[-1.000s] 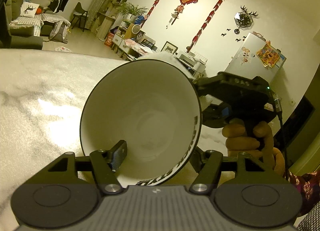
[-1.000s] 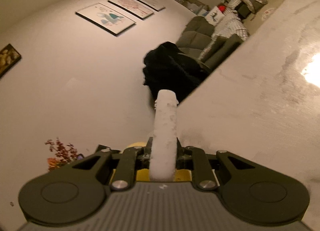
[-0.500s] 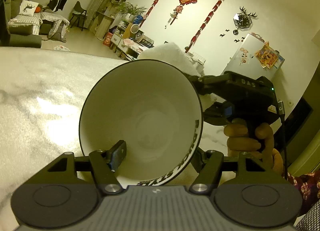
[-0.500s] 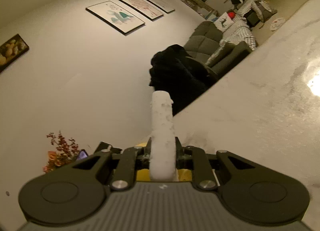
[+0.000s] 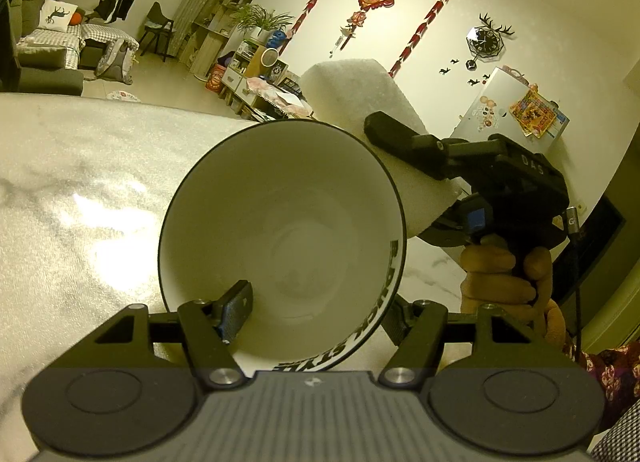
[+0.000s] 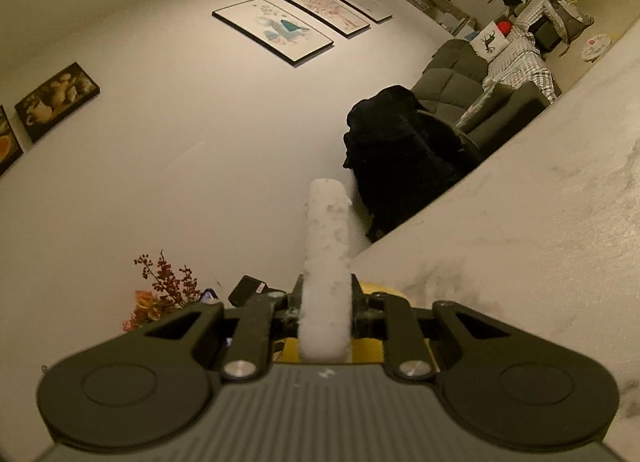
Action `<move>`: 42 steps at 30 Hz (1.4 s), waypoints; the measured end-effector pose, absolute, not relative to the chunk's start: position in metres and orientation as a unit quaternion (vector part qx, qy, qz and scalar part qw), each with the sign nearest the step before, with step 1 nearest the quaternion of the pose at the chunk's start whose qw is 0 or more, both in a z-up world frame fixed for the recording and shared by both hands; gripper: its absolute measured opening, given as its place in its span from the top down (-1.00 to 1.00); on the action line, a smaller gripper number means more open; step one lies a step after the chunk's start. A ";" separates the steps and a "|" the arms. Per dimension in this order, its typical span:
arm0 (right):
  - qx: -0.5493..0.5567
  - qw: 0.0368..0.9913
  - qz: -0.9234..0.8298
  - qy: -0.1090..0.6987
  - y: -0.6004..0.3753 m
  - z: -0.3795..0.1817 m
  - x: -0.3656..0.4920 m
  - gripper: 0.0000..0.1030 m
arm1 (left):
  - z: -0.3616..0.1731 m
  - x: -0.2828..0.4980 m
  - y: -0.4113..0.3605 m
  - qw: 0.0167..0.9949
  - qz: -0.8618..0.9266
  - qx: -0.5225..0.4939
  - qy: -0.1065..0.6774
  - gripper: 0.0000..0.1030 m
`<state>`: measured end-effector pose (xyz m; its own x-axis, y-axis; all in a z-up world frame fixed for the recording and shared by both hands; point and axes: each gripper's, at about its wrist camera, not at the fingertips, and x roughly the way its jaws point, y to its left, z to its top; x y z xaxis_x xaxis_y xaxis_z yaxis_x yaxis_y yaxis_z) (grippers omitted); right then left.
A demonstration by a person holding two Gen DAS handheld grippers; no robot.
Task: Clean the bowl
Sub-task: 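Wipe the sponge along the bowl's rim and outer wall with the right tool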
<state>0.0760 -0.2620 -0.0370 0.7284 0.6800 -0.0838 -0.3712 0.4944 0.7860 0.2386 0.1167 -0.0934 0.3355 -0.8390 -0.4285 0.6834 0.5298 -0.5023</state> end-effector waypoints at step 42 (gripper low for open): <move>0.409 0.832 0.317 0.200 -0.264 -0.041 0.074 0.63 | -0.097 0.243 0.118 0.807 -0.472 -0.120 0.333 -0.33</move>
